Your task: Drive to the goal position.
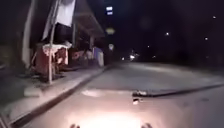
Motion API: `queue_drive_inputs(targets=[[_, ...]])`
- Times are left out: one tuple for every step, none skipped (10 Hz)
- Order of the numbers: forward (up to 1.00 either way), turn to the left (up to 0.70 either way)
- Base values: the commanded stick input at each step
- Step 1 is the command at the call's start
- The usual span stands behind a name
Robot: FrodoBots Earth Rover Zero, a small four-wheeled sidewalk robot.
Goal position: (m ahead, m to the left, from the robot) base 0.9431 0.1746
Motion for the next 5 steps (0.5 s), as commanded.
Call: queue_drive_inputs(targets=[[0.50, 0.00], [0.50, 0.00], [0.50, 0.00], [0.50, 0.00], [0.50, 0.00]])
